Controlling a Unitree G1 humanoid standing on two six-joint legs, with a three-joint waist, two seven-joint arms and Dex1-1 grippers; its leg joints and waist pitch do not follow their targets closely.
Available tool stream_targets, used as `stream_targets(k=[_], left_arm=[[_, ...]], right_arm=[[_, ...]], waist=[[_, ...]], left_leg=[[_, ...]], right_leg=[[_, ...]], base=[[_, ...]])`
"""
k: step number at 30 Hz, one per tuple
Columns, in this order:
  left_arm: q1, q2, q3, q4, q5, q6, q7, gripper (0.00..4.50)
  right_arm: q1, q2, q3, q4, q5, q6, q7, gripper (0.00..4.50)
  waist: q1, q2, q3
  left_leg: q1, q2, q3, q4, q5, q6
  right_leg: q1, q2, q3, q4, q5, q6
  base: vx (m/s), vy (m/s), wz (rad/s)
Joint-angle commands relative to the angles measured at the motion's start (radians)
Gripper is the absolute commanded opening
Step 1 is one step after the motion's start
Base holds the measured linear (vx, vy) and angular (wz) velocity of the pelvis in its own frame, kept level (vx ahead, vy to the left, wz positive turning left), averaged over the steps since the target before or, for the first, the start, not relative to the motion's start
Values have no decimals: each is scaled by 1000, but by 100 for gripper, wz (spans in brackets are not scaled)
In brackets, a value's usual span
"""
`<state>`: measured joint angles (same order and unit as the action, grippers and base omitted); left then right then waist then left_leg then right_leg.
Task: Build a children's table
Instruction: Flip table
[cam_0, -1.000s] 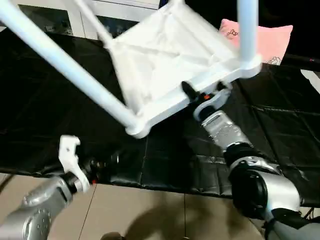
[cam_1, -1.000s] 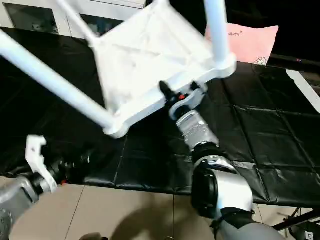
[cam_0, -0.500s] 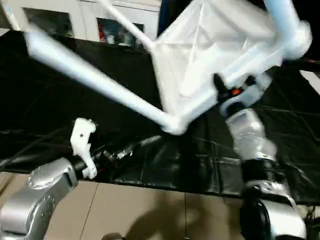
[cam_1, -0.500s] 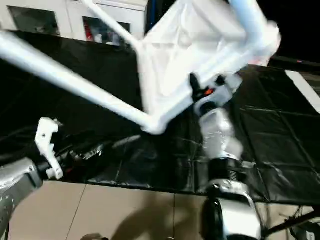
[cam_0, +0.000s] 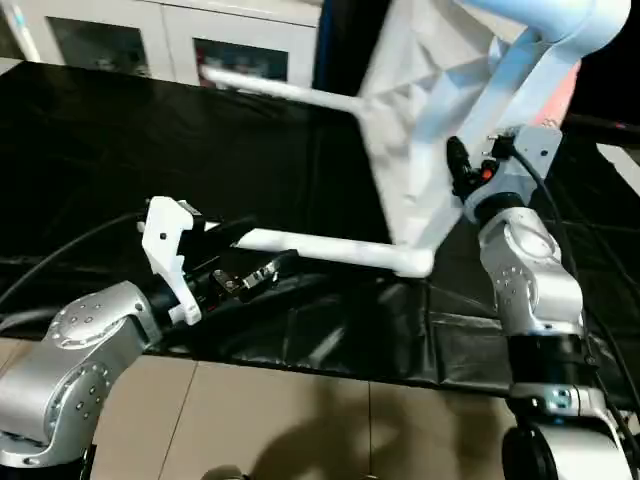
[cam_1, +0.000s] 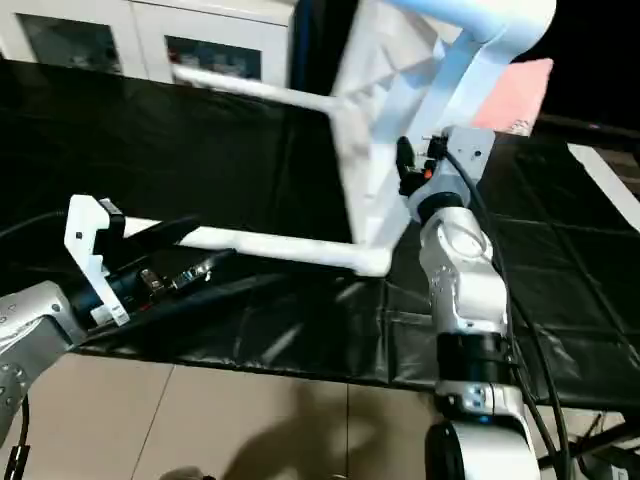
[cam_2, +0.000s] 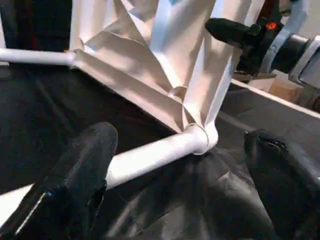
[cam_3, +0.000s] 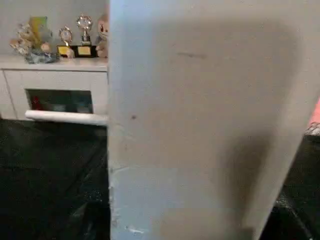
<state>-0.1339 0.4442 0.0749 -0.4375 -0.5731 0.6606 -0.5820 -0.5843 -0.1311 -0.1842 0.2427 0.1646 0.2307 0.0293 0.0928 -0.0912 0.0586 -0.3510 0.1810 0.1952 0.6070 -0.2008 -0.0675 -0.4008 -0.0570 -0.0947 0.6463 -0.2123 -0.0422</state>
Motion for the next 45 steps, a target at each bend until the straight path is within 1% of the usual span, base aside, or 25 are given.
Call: stream_targets(k=[1, 3, 5, 6, 9, 10, 11, 13, 14, 16, 18, 19, 20, 22, 23, 24, 26, 28, 30, 32, 36, 38, 40, 43, 45], left_arm=[[-24, -6, -21, -11, 7, 13, 16, 450], [-39, -9, -29, -1, 22, 9, 29, 450], [-77, 0, -58, 31, 87, -19, 49, 450], [-77, 0, -58, 31, 87, -19, 49, 450], [-124, -5, -91, 70, 141, -51, 67, 450], [-138, -3, -105, 82, 166, -63, 74, 450], [-161, 7, -135, 105, 218, -90, 87, 450], [-192, 18, -171, 138, 284, -128, 104, 450], [-209, 8, -172, 151, 295, -143, 116, 450], [-247, -16, -168, 177, 315, -174, 144, 450], [-267, -26, -165, 188, 329, -202, 154, 450], [-280, -23, -167, 186, 340, -223, 149, 450], [-291, -18, -167, 184, 353, -247, 146, 450], [-297, -13, -167, 182, 364, -269, 142, 450], [-307, -10, -158, 181, 377, -310, 144, 450], [-310, -10, -156, 181, 379, -318, 145, 450], [-326, -11, -129, 167, 374, -354, 139, 450], [-337, 6, -129, 162, 394, -384, 131, 450], [-339, 10, -131, 162, 402, -394, 131, 450], [-356, 23, -123, 162, 417, -433, 126, 450], [-384, 29, -106, 165, 428, -494, 122, 450], [-405, 39, -98, 166, 442, -551, 117, 450], [-417, 46, -98, 167, 455, -584, 115, 450], [-443, 52, -86, 177, 481, -625, 135, 450], [-472, 66, -77, 200, 528, -661, 162, 450]], right_arm=[[12, -24, -12, -18, -32, 10, -46, 191], [7, -17, 2, -15, -32, 22, -57, 190], [-12, -6, 52, 18, -42, 59, -20, 190], [-12, -6, 52, 18, -42, 59, -20, 190], [-36, 5, 79, 84, -61, 63, -1, 190], [-43, 9, 80, 103, -65, 56, -1, 190], [-56, 11, 89, 134, -77, 47, -5, 190], [-74, 15, 99, 175, -89, 32, -13, 190], [-84, 18, 103, 192, -92, 31, -20, 190], [-106, 25, 110, 228, -96, 28, -32, 246], [-116, 29, 112, 245, -100, 23, -43, 260], [-122, 33, 113, 257, -100, 17, -46, 280], [-126, 36, 113, 267, -101, 9, -51, 280], [-130, 38, 112, 277, -103, -1, -53, 303], [-134, 44, 99, 301, -98, -40, -43, 307], [-134, 45, 97, 305, -96, -49, -40, 307], [-121, 36, 99, 331, -96, -91, -11, 307], [-116, 29, 102, 353, -97, -111, 3, 307], [-117, 28, 102, 361, -98, -117, 5, 307], [-122, 24, 100, 399, -96, -144, 11, 307], [-131, 25, 97, 432, -90, -175, 27, 307], [-141, 26, 91, 462, -88, -194, 31, 279], [-147, 25, 89, 477, -86, -203, 33, 268], [-156, 24, 87, 498, -85, -217, 35, 253], [-163, 22, 86, 513, -85, -229, 38, 233]], waist=[[-7, 14, -58], [-8, 13, -59], [-12, 11, -58], [-12, 11, -57], [-15, 16, -59], [-17, 14, -60], [-19, 15, -59], [-22, 19, -60], [-23, 16, -61], [-27, 17, -60], [-30, 15, -61], [-30, 17, -63], [-32, 12, -67], [-31, 11, -70], [-30, 13, -72], [-28, 7, -71], [-28, 8, -71], [-29, 9, -71], [-30, 9, -69], [-29, 13, -68], [-28, 13, -67], [-28, 13, -68], [-28, 12, -69], [-28, 13, -69], [-28, 13, -69]], left_leg=[[7, 47, -24, -72, -131, -44], [6, 46, -24, -71, -128, -44], [2, 45, -26, -72, -127, -41], [3, 44, -27, -72, -133, -41], [3, 44, -29, -72, -141, -49], [3, 45, -29, -72, -143, -51], [4, 46, -31, -72, -152, -52], [7, 46, -31, -71, -169, -56], [7, 47, -31, -70, -170, -57], [5, 46, -32, -71, -168, -61], [2, 48, -35, -71, -169, -63], [3, 47, -35, -69, -170, -63], [1, 46, -34, -66, -155, -58], [-4, 46, -33, -64, -118, -48], [-4, 47, -31, -63, -95, -43], [-6, 47, -31, -62, -80, -33], [-4, 48, -29, -62, -75, -29], [-4, 49, -29, -63, -72, -25], [-3, 48, -28, -62, -85, -22], [-2, 50, -28, -63, -95, -28], [-2, 50, -29, -63, -112, -33], [-1, 51, -29, -63, -114, -36], [-4, 51, -30, -62, -103, -32], [-1, 52, -28, -62, -101, -31], [-3, 53, -30, -62, -100, -32]], right_leg=[[48, -79, 77, -84, -183, -39], [50, -78, 77, -84, -181, -31], [53, -77, 77, -86, -185, -23], [52, -76, 76, -88, -201, -16], [53, -80, 76, -89, -222, -11], [52, -80, 76, -89, -224, -12], [50, -80, 75, -91, -228, -15], [49, -81, 76, -91, -245, -14], [49, -83, 76, -92, -244, -16], [50, -81, 75, -91, -230, -29], [54, -84, 74, -89, -223, -40], [53, -86, 73, -89, -223, -44], [56, -87, 75, -86, -194, -53], [60, -86, 76, -77, -130, -69], [60, -84, 76, -71, -86, -77], [61, -87, 76, -68, -64, -81], [58, -86, 75, -66, -49, -92], [59, -85, 74, -64, -34, -101], [59, -86, 75, -66, -50, -102], [58, -88, 76, -69, -72, -103], [58, -88, 75, -72, -97, -104], [58, -89, 75, -71, -98, -104], [60, -89, 76, -68, -80, -108], [57, -88, 75, -67, -74, -115], [59, -89, 75, -66, -66, -118]], base=[[0, 0, 0], [0, 0, 0], [0, 0, 0], [0, 0, 0], [0, 0, 0], [0, 0, 0], [0, 0, 0], [0, 0, 0], [0, 0, 0], [0, 0, 0], [0, 0, 0], [0, 0, 0], [0, 0, 0], [0, 0, 0], [0, 0, 0], [0, 0, 0], [0, 0, 0], [0, 0, 0], [0, 0, 0], [0, 0, 0], [0, 0, 0], [0, 0, 0], [0, 0, 0], [0, 0, 0], [0, 0, 0]])
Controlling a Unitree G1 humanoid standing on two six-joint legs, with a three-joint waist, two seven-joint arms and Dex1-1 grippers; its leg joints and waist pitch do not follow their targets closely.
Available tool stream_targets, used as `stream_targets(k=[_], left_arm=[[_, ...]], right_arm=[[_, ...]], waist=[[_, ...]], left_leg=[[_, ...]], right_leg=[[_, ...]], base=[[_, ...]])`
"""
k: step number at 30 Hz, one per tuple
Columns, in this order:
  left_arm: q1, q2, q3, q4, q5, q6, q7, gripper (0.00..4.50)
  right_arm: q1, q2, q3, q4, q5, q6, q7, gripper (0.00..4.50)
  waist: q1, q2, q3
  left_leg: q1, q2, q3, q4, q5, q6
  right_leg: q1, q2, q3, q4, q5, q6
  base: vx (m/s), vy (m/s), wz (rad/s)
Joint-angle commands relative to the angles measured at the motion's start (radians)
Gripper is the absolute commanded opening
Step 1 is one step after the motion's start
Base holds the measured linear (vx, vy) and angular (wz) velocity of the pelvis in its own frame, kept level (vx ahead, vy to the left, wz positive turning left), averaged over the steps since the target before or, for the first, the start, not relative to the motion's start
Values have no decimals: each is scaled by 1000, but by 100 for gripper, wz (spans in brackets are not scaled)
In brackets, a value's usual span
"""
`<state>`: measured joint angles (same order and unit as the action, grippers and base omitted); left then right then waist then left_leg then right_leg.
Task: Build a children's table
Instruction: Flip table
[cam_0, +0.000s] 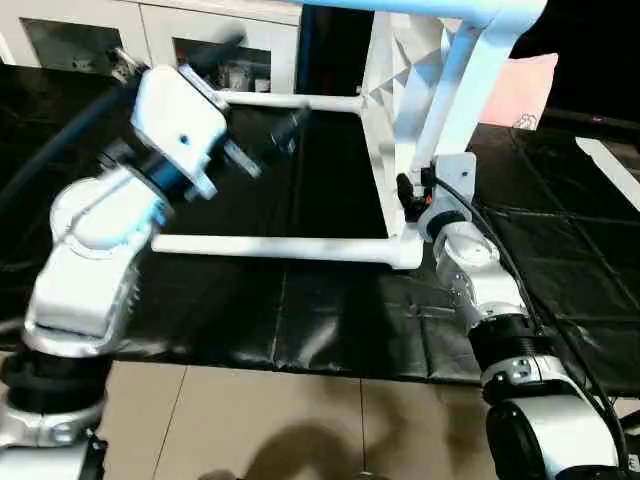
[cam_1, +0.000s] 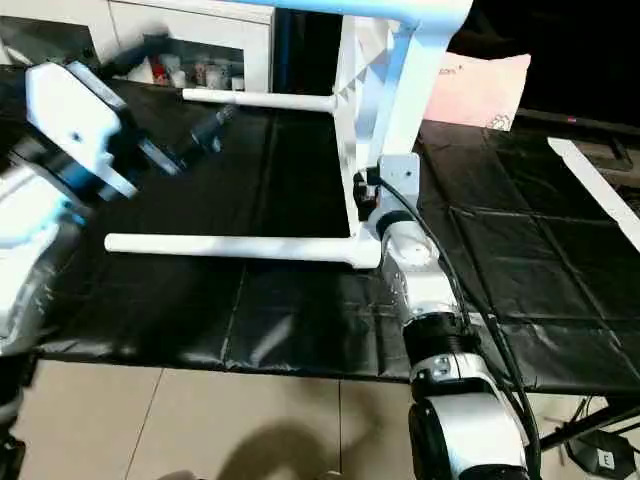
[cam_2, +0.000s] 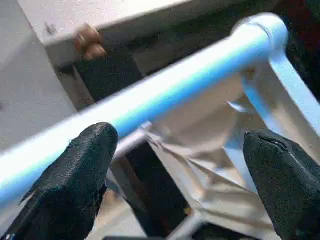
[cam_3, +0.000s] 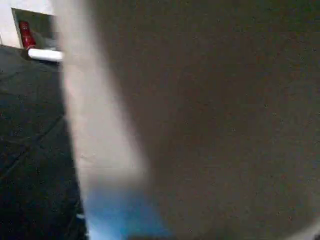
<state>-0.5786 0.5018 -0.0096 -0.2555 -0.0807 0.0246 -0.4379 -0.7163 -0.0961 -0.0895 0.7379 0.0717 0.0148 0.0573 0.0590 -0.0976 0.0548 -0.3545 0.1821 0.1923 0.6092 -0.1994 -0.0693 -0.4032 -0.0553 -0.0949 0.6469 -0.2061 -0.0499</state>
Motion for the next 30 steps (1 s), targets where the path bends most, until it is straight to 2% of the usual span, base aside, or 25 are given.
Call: stream_targets(k=[1, 3, 4, 9, 10, 13, 15, 21, 28, 30], left_arm=[[-30, 10, 8, 21, 40, -27, 20, 450], [-61, 28, 13, 52, 83, -54, 44, 450], [-78, 46, 9, 77, 112, -72, 49, 450], [-149, 151, -54, 243, 321, -244, 83, 450], [-149, 151, -54, 243, 321, -244, 83, 450], [-203, 197, -76, 350, 425, -247, 152, 450], [-224, 208, -78, 395, 447, -253, 173, 450], [-309, 218, -63, 532, 501, -287, 245, 450], [-339, 200, -72, 600, 484, -332, 249, 377], [-341, 194, -70, 606, 479, -335, 260, 371]], right_arm=[[-32, -13, -9, 19, 8, -14, 11, 216], [-36, -15, -10, 29, 7, -22, 12, 206], [-39, -15, -12, 34, 6, -26, 12, 204], [-51, -14, -14, 54, 4, -45, 15, 198], [-51, -14, -14, 54, 4, -45, 15, 197], [-54, -17, -12, 51, 0, -54, 18, 196], [-57, -21, -12, 53, -3, -59, 16, 196], [-60, -29, 3, 41, -20, -78, 36, 196], [-63, -32, 21, 13, -32, -86, 50, 196], [-64, -38, 31, -3, -40, -87, 58, 196]], waist=[[5, 19, -65], [5, 18, -65], [6, 20, -64], [6, 28, -64], [7, 28, -64], [7, 33, -67], [7, 29, -67], [10, 30, -68], [12, 34, -69], [12, 34, -68]], left_leg=[[1, 51, -27, -64, -101, -29], [0, 49, -27, -63, -105, -29], [3, 50, -27, -64, -111, -29], [5, 52, -30, -66, -124, -37], [6, 52, -30, -66, -126, -38], [5, 53, -30, -66, -111, -46], [3, 53, -31, -66, -106, -44], [4, 53, -29, -64, -86, -32], [5, 55, -30, -65, -92, -34], [6, 55, -30, -65, -94, -33]], right_leg=[[61, -90, 75, -66, -73, -109], [61, -91, 75, -68, -88, -107], [59, -91, 75, -69, -100, -105], [56, -93, 75, -71, -113, -101], [55, -92, 75, -72, -112, -101], [58, -94, 76, -62, -58, -124], [61, -97, 77, -62, -50, -135], [62, -99, 77, -58, -6, -163], [62, -101, 77, -57, 1, -176], [62, -102, 77, -58, 0, -178]], base=[[0, 0, 0], [0, 0, 0], [0, 0, 0], [0, 0, 0], [0, 0, 0], [0, 0, 0], [0, 0, 0], [0, 0, 0], [0, 0, 0], [0, 0, 0]])
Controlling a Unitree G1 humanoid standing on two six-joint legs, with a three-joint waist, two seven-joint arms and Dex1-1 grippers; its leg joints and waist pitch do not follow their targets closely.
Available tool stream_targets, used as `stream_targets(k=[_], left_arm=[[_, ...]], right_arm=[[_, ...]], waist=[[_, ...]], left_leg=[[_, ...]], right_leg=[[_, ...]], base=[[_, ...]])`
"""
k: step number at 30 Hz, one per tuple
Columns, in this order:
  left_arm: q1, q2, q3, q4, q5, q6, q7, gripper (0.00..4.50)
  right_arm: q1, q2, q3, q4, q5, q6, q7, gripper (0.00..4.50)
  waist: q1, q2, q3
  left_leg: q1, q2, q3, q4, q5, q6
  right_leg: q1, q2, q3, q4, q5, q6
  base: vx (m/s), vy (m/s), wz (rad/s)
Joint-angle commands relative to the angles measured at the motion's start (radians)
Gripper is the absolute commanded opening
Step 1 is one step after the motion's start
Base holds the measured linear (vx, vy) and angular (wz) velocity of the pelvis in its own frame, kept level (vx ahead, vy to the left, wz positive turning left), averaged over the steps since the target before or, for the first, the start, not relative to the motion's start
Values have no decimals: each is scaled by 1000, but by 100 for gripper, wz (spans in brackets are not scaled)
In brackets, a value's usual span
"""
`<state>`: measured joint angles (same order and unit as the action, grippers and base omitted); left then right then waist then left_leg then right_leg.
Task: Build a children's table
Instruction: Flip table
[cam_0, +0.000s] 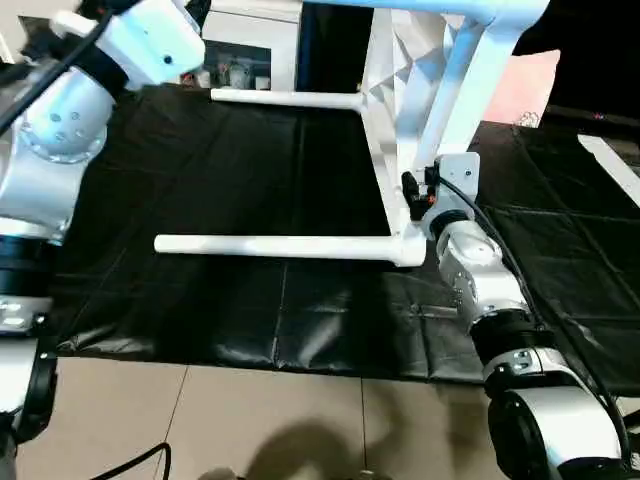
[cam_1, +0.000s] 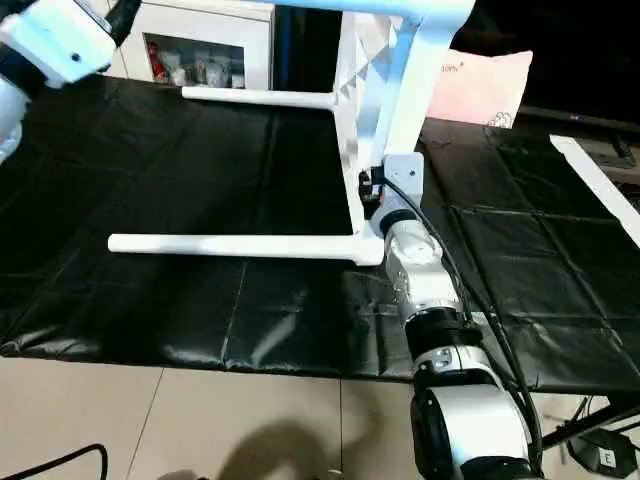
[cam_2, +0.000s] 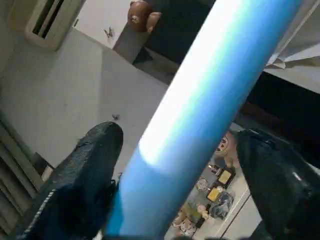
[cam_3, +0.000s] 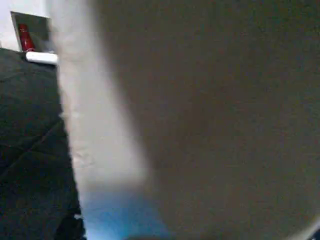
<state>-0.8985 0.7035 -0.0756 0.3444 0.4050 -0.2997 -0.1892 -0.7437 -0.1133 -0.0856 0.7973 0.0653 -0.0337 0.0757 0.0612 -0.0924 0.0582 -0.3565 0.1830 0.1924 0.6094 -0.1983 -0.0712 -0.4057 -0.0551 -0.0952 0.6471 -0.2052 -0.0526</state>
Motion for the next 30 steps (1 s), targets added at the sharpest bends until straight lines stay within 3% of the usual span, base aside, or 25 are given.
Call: stream_targets(k=[1, 4, 7, 10, 13, 14, 16, 18, 21, 24, 30], left_arm=[[-23, -11, -3, 13, -12, -20, 13, 360], [-27, -20, -2, 19, -21, -33, 7, 329], [-20, -32, 5, 15, -33, -23, -4, 326], [-12, -40, 20, 11, -50, -6, 0, 288], [4, -50, 81, 5, -130, 24, 1, 287], [9, -53, 95, 2, -149, 31, 2, 277], [31, -65, 122, -9, -187, 47, 1, 269], [60, -83, 140, -16, -218, 54, -1, 268], [98, -98, 141, -37, -226, 62, -6, 260], [183, -157, 183, -89, -299, 113, -3, 254], [294, -225, 239, -102, -391, 171, -14, 242]], right_arm=[[-39, -24, 28, -68, -35, -36, 40, 196], [-45, -31, 27, -81, -32, -27, 44, 196], [-68, -64, 34, -115, -36, -28, 76, 196], [-83, -86, 38, -141, -32, -26, 107, 196], [-112, -134, 46, -187, -28, -17, 161, 196], [-119, -144, 45, -195, -27, -15, 170, 196], [-146, -180, 41, -196, -40, -17, 173, 196], [-178, -216, 35, -188, -48, -22, 177, 196], [-210, -246, 28, -171, -51, -28, 180, 196], [-292, -306, 24, -132, -66, -49, 199, 195], [-444, -381, 13, -66, -67, -69, 250, 194]], waist=[[11, 28, -71], [12, 28, -72], [13, 26, -72], [16, 24, -74], [19, 21, -82], [19, 20, -85], [22, 19, -84], [24, 15, -82], [32, 19, -76], [33, 27, -74], [34, 22, -65]], left_leg=[[8, 54, -29, -65, -96, -30], [6, 54, -30, -64, -88, -26], [6, 53, -28, -63, -71, -17], [2, 52, -26, -59, -43, -1], [-5, 47, -24, -49, 27, 29], [-13, 40, -22, -44, 80, 54], [-20, 33, -19, -38, 91, 84], [-23, 30, -15, -35, 81, 93], [-19, 37, -15, -38, 41, 90], [-13, 46, -16, -40, -6, 57], [-14, 43, -15, -39, -95, 38]], right_leg=[[64, -101, 77, -59, -3, -176], [66, -103, 78, -57, 8, -179], [67, -102, 78, -55, 25, -183], [69, -102, 78, -51, 46, -189], [75, -98, 79, -38, 129, -197], [76, -94, 78, -29, 206, -208], [72, -90, 77, -27, 253, -206], [68, -85, 76, -29, 240, -203], [60, -84, 73, -36, 151, -191], [54, -87, 73, -40, 60, -186], [49, -86, 72, -60, -94, -163]], base=[[0, 0, 0], [0, 0, 0], [0, 0, 0], [0, 0, 0], [0, 0, 0], [0, 0, 0], [0, 0, 0], [0, 0, 0], [0, 0, 0], [0, 0, 0], [0, 0, 0]])
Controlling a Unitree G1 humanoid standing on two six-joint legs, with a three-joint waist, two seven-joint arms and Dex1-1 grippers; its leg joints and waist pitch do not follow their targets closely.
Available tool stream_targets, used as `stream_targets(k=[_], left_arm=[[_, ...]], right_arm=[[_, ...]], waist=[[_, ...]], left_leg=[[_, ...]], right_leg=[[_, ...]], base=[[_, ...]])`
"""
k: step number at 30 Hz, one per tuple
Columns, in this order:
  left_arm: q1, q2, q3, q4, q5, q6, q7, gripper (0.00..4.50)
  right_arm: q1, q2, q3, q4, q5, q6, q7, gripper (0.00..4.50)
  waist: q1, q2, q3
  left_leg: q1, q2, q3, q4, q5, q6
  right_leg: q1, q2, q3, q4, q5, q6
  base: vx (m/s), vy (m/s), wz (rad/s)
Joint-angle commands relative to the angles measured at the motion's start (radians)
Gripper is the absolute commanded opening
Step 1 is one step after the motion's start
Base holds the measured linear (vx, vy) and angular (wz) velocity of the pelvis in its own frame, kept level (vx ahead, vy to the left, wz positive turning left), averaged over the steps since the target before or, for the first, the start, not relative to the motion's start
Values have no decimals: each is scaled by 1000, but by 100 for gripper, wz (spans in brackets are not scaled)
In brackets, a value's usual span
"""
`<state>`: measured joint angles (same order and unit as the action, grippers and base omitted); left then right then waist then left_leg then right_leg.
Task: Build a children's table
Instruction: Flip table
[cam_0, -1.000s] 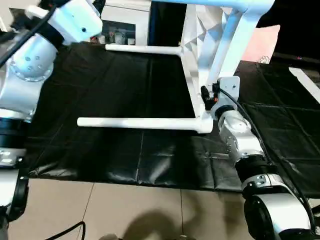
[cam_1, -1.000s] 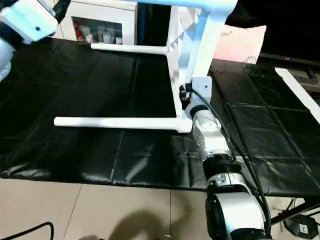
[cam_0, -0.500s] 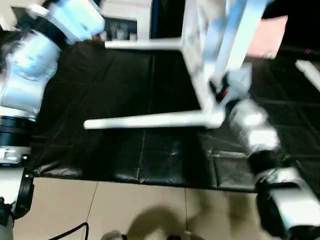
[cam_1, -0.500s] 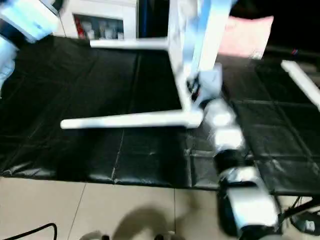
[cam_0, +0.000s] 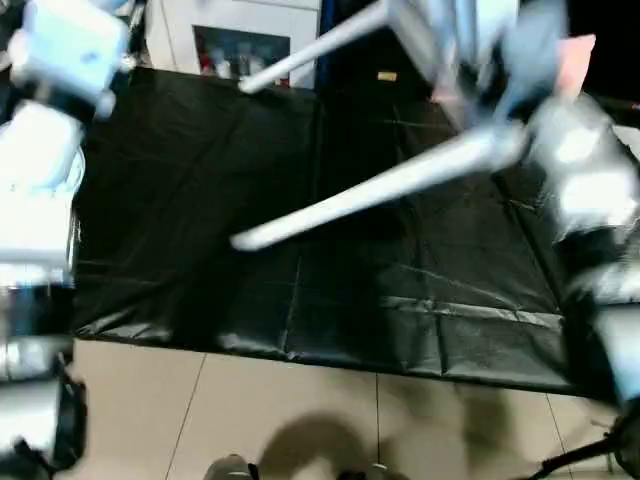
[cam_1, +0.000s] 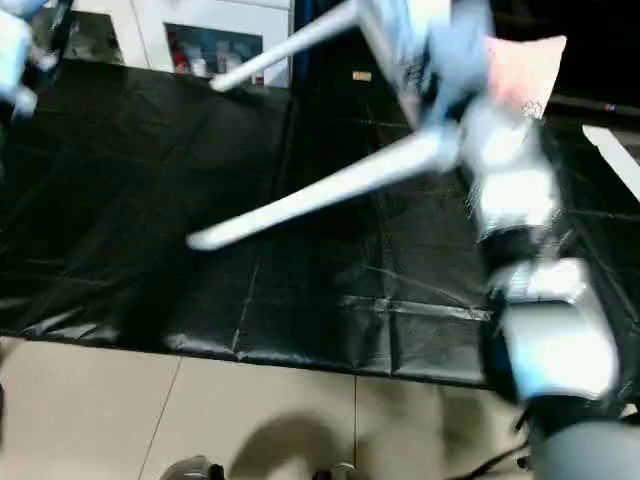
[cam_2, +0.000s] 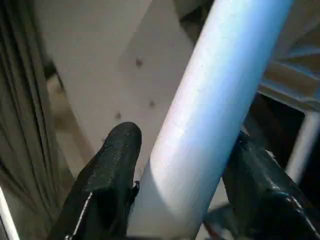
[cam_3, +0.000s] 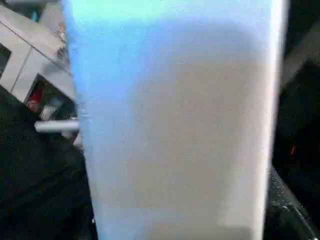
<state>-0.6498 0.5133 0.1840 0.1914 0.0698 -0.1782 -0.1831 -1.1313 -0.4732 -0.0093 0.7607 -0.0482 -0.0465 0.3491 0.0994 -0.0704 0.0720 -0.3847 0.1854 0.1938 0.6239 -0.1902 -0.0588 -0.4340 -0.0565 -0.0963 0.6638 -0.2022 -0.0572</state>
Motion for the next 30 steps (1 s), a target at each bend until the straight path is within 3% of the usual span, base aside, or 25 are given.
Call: stream_targets(k=[1, 2, 6, 8, 13, 14, 15, 17, 21, 24, 30], left_arm=[[67, -44, -21, 51, -67, 57, -29, 242], [102, -54, -33, 38, -68, 74, -42, 233], [117, -69, -37, 19, -58, 92, -51, 214], [109, -76, -42, 25, -56, 106, -53, 206], [102, -74, -53, 39, -56, 115, -61, 199], [96, -73, -57, 49, -53, 116, -64, 198], [92, -72, -58, 57, -50, 118, -66, 197], [91, -73, -56, 58, -48, 125, -69, 196], [89, -74, -54, 59, -42, 141, -73, 188], [84, -74, -53, 70, -38, 148, -73, 186], [76, -73, -53, 88, -34, 143, -75, 173]], right_arm=[[-87, -33, -65, -20, 49, -54, -8, 194], [-127, -52, -58, -15, 60, -33, 57, 194], [-134, -58, -35, -29, 75, -8, 153, 194], [-100, -41, -6, -57, 75, -4, 211, 194], [-88, -33, 3, -52, 85, -18, 253, 194], [-81, -25, -4, -62, 106, -18, 281, 250], [-75, -18, -14, -73, 129, -15, 303, 264], [-70, -14, -23, -85, 143, -13, 322, 272], [-51, -10, -35, -127, 176, -19, 373, 311], [-12, -7, -39, -202, 230, -28, 450, 341], [24, 2, -59, -285, 321, -2, 544, 368]], waist=[[-3, 2, -77], [-5, -6, -76], [-1, -3, -74], [0, -5, -75], [0, -2, -75], [0, -1, -75], [1, -1, -75], [1, -3, -76], [3, 8, -76], [4, 3, -76], [11, 12, -75]], left_leg=[[17, 43, -16, -53, -121, 25], [18, 46, -16, -54, -137, 23], [20, 52, -18, -54, -149, 18], [21, 53, -19, -55, -152, 12], [22, 52, -22, -57, -169, -3], [21, 52, -22, -56, -167, -3], [21, 51, -22, -56, -164, -2], [18, 51, -22, -55, -162, 11], [26, 53, -22, -57, -169, 0], [21, 53, -24, -58, -178, 19], [37, 60, -26, -62, -214, 15]], right_leg=[[71, -83, 73, -83, -132, -147], [69, -84, 72, -85, -159, -140], [62, -85, 74, -86, -177, -127], [64, -86, 73, -85, -170, -126], [68, -90, 73, -87, -186, -126], [68, -90, 74, -87, -181, -126], [69, -89, 74, -87, -172, -124], [73, -91, 75, -85, -161, -121], [68, -89, 73, -89, -169, -131], [73, -90, 73, -89, -171, -116], [62, -91, 71, -97, -215, -122]], base=[[0, 0, 0], [0, 0, 0], [0, 0, 0], [0, 0, 0], [0, 0, 0], [0, 0, 0], [0, 0, 0], [0, 0, 0], [0, 0, 0], [0, 0, 0], [0, 0, 0]])
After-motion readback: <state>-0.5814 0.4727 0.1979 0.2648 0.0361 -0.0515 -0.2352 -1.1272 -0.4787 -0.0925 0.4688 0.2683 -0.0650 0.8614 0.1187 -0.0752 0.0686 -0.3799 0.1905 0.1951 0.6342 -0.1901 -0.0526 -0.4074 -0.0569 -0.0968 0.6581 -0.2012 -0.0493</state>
